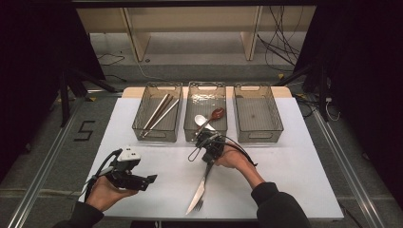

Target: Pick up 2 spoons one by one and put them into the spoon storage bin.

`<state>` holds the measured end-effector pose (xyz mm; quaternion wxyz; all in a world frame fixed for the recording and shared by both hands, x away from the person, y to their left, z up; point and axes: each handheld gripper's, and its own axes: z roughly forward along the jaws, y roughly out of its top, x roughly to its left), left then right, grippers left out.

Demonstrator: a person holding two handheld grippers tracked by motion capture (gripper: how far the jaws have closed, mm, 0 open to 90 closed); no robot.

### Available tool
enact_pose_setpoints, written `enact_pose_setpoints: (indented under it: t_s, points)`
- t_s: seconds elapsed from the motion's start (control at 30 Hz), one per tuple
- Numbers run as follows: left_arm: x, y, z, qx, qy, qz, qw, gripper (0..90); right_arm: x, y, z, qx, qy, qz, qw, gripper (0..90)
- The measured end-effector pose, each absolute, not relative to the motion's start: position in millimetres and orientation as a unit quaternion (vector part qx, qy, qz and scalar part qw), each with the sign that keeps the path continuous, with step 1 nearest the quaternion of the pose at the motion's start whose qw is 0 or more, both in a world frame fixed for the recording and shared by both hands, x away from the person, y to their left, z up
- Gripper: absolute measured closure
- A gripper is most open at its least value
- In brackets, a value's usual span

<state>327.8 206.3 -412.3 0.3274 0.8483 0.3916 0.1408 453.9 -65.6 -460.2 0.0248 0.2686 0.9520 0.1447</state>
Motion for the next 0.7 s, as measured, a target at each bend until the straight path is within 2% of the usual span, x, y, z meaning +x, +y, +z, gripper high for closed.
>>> enact_pose_setpoints:
  t_s: [0.7]
  points:
    - [326.8,205.5,-412.9,0.850,0.392,0.141,0.322,16.1,404.9,-135.8,-458.8,0.326,0.935,0.137,0.026,90.0]
